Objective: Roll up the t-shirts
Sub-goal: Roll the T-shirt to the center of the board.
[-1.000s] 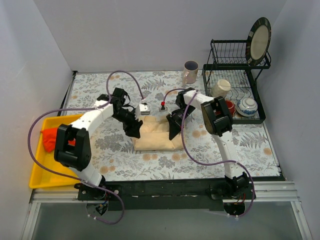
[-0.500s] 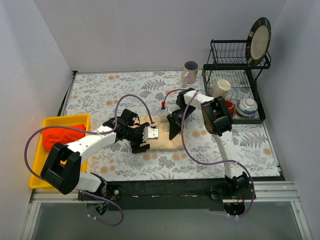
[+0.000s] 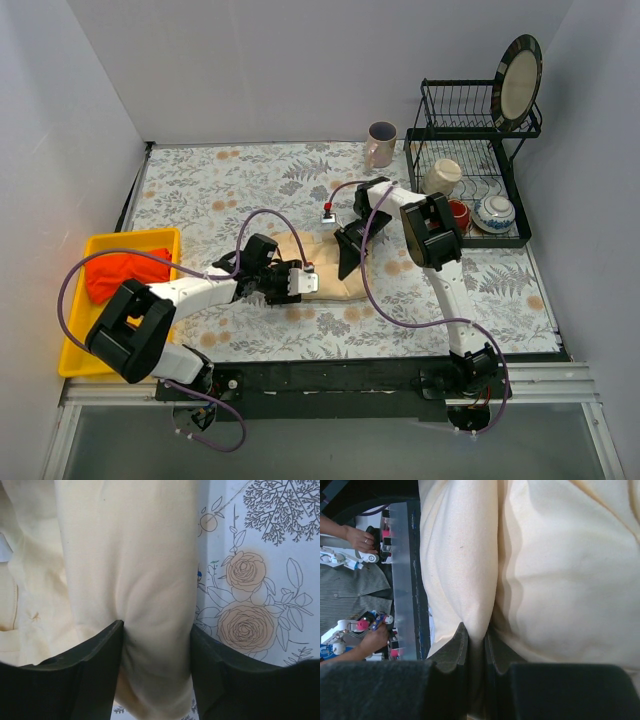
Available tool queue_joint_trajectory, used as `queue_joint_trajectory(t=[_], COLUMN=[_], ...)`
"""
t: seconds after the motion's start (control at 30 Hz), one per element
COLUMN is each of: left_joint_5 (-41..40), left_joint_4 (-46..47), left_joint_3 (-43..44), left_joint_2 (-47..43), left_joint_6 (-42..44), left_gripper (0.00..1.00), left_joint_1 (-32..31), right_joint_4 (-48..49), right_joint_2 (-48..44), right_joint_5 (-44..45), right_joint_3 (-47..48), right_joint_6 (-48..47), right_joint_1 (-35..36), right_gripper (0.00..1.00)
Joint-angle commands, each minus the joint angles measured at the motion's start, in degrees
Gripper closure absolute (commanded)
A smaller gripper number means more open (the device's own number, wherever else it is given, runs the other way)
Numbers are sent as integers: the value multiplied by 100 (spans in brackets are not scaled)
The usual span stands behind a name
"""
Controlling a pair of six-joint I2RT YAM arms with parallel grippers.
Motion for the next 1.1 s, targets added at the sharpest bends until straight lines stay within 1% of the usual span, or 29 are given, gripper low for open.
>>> queue_joint_trajectory(t=[0.0,0.07,0.1,0.17,0.2,0.23,0.27,0.3,0.33,0.37,0.4,0.43,0.47,0.5,0.53,0.57,0.6,0.63,0.67,0.7,0.73,0.77,0.83,1.0,1.07], left_joint_5=[-300,-107,-36,244,359,508,761,877,974,1062,1289,1378,1501,1694,1783,1836,1897,1994,2012,2038,2108,2135,2153,2126,2205], left_joint_4=[-472,-735,-884,-1394,-1596,-2033,-2263,-2466,-2824,-2993,-3143,-3371,-3486,-3566,-3749,-3812,-3856,-4022,-4119,-4198,-4382,-4427,-4489,-4559,-4700], left_joint_3=[-308,-273,-238,-28,69,314,420,543,640,876,992,1097,1324,1405,1510,1590,1747,1818,1897,2063,2135,2205,2311,2478,2627], left_joint_2=[360,404,439,527,631,702,790,947,1079,1185,1299,1570,1677,1792,1975,2056,2126,2196,2388,2460,2548,2662,2724,2891,2979], left_joint_6=[109,136,162,145,145,127,197,232,259,250,233,207,189,136,136,136,110,162,197,215,354,373,469,637,716], left_gripper=[55,59,60,63,64,65,66,66,66,66,66,66,66,66,66,66,65,65,65,65,65,65,65,64,64], left_joint_1=[-32,-32,-32,-32,-23,-15,12,12,21,64,99,143,239,284,328,424,468,512,600,653,714,828,934,1137,1189], right_joint_4=[617,626,652,627,626,618,661,862,1029,1266,1668,2603,3222,3776,4834,5271,5667,6124,6929,7363,7628,8005,8192,8264,8343], right_joint_2=[344,239,99,-69,-296,-437,-595,-971,-1201,-1473,-2172,-2588,-3001,-3823,-4223,-4610,-5336,-5691,-6025,-6568,-6782,-6941,-7118,-6856,-6706], right_joint_5=[1257,1274,1292,1450,1520,1660,1713,1784,1967,2073,2179,2267,2311,2364,2617,2793,2986,3458,3689,3874,4076,4183,4463,4579,4754], right_joint_3=[-16,-25,-7,264,422,658,748,775,740,322,-47,-617,-1693,-2356,-2911,-3421,-4514,-4977,-5504,-6249,-6569,-6781,-7063,-6959,-6950], right_joint_6=[-243,-261,-226,-33,11,20,-15,-24,-24,-32,11,90,204,440,529,539,330,224,135,56,-66,-128,-138,-68,-76], right_joint_1=[-2,-46,-81,-230,-300,-484,-564,-634,-713,-723,-732,-706,-688,-653,-461,-294,-110,371,619,848,1224,1402,1780,2045,2142], right_gripper=[86,82,76,71,64,60,57,53,42,37,30,29,27,24,22,18,16,15,14,10,8,7,7,7,7])
